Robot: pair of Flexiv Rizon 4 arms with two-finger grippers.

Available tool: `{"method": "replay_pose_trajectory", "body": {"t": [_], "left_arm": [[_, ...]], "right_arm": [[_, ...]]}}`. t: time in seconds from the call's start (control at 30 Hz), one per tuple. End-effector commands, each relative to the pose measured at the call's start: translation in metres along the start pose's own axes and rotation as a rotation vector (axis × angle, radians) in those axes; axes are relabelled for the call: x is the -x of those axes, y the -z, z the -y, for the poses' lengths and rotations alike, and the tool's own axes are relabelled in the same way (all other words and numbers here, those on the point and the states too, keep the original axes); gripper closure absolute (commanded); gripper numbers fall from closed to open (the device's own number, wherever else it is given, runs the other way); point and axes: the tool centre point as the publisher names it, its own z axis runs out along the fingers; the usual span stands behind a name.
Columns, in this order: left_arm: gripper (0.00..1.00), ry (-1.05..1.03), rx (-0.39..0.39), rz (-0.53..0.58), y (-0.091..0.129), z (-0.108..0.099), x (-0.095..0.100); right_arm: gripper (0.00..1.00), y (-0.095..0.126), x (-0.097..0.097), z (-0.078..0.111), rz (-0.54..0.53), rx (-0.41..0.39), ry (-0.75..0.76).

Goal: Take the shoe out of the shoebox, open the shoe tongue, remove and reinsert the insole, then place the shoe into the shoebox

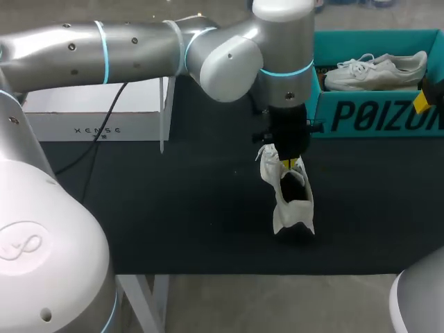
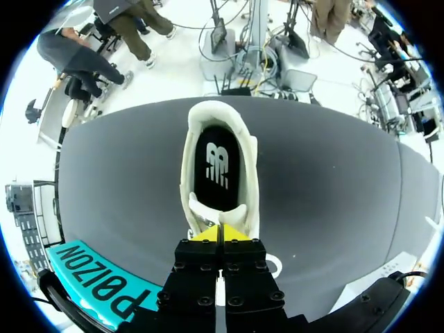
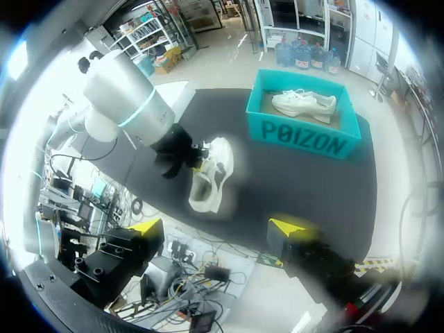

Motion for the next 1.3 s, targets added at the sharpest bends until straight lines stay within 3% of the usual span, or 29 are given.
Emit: {"method": "replay_pose_trajectory", "body": {"t": [0.03, 0.33, 0.53, 0.73, 0.77, 0.8, 1.3], "left_arm": [[1.00, 0.021, -0.010, -0.005, -0.004, 0.006, 0.000], [1.00, 0.152, -0.020, -0.006, 0.015, 0.023, -0.014], [1.00, 0.417, -0.120, -0.041, 0.035, 0.035, -0.034], [1.00, 0.586, -0.166, -0.050, 0.045, 0.060, -0.043], [0.74, 0.610, -0.195, -0.034, 0.046, 0.065, -0.042], [0.00, 0.610, -0.195, -0.034, 0.046, 0.065, -0.042], [0.00, 0.610, -0.195, -0.034, 0.046, 0.065, -0.042]], "right_arm": [[0.00, -0.001, 0.000, -0.003, 0.000, -0.006, -0.001], [0.00, -0.001, 0.000, -0.003, 0.000, -0.006, -0.001], [0.00, -0.001, 0.000, -0.003, 0.000, -0.006, -0.001], [0.00, -0.001, 0.000, -0.003, 0.000, -0.006, -0.001], [0.00, -0.001, 0.000, -0.003, 0.000, -0.006, -0.001], [0.00, -0.001, 0.000, -0.003, 0.000, -0.006, -0.001], [0.00, -0.001, 0.000, -0.003, 0.000, -0.006, -0.001]]}}
